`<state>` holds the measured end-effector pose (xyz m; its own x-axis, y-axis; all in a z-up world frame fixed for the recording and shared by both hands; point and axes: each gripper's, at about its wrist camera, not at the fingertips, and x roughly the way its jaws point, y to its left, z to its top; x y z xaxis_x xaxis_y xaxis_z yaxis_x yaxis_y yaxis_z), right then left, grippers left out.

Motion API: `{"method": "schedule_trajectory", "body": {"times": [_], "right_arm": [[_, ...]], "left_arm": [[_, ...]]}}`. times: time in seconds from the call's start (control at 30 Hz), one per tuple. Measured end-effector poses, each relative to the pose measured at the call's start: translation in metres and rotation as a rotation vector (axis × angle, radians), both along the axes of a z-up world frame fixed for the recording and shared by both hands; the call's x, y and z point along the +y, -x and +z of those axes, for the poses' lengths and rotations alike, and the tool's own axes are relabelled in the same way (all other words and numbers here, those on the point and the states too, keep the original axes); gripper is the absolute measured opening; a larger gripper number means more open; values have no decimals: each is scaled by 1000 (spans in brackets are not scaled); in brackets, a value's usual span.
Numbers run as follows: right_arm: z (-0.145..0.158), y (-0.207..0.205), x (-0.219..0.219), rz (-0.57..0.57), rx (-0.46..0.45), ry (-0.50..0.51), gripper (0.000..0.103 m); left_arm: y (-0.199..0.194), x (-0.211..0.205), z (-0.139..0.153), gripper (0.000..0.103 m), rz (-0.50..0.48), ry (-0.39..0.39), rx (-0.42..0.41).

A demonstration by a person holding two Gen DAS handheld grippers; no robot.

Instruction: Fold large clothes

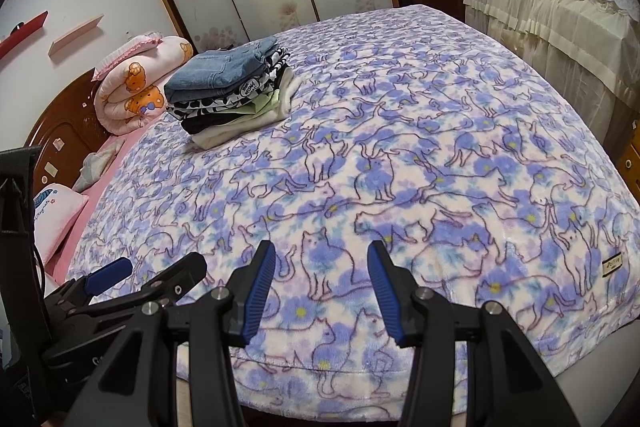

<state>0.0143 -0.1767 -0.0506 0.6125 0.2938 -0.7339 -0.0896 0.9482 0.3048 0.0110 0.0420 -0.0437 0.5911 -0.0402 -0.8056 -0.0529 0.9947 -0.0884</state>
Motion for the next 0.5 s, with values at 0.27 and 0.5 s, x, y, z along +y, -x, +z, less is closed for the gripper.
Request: {"method": "schedule_trajectory", "body": {"times": [0.27, 0.5], "right_arm": [[-1, 0, 0, 1, 2, 0, 48], [-1, 0, 0, 1, 1, 1, 48]], "left_arm": [[-1, 1, -1, 102, 0, 1, 1], [-1, 0, 0, 102, 1, 0, 0]]}}
